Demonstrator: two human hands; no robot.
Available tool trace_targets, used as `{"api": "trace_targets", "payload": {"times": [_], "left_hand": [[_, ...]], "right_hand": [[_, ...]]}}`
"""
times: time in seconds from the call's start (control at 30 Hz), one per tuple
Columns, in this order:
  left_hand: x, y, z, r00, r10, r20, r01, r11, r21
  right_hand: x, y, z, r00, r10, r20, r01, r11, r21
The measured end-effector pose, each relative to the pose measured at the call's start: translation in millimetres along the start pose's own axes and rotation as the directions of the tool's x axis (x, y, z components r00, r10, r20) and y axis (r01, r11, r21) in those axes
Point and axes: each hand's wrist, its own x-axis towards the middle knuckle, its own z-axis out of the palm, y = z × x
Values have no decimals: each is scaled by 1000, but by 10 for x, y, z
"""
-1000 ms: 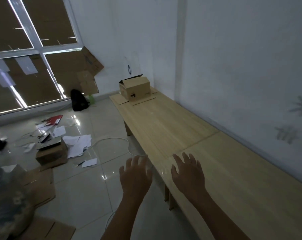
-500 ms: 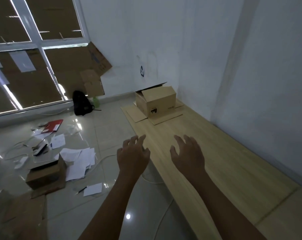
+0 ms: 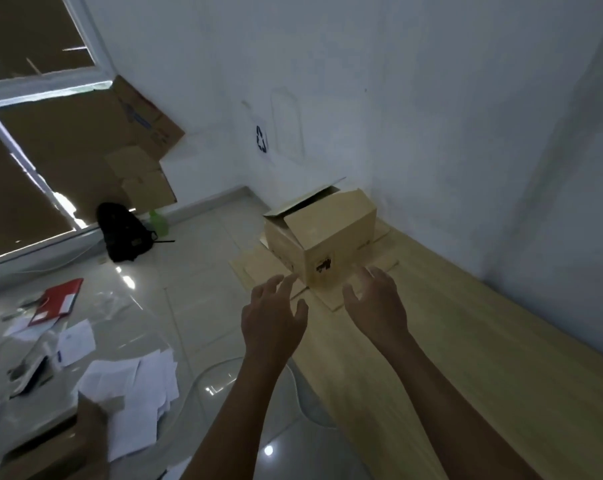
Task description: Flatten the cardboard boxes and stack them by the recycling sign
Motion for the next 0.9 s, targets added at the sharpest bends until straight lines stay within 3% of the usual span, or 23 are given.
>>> {"api": "trace_targets", "payload": {"times": [0.17, 0.33, 0.47, 0.6, 0.67, 0.77, 0.9], "left_hand": [[1120, -377, 195, 995, 87, 45, -83, 994, -68], [2165, -749, 450, 988, 148, 49, -132, 961, -243], [3214, -1021, 719, 975, 206, 85, -159, 911, -380], [4058, -1279, 1037, 948, 194, 251, -64, 892, -448], [4273, -1394, 1224, 908, 196, 371, -21, 904, -426], [4395, -1444, 1490, 850, 215, 480, 14, 903, -430], [4259, -1344, 1685, 854, 228, 468, 36, 872, -489]], "right_hand": [[970, -275, 398, 992, 129, 14, -130, 989, 74], [1754, -471, 739, 946, 322, 34, -319, 910, 266], [2186, -549, 1034, 868, 497, 9, -447, 773, 449], [2449, -648, 1294, 722, 691, 14, -519, 529, 672], [2548, -664, 1454, 653, 757, 29, -522, 421, 742], [2644, -595, 1666, 585, 810, 42, -543, 353, 762], [2606, -506, 1769, 577, 815, 52, -528, 324, 785]]}}
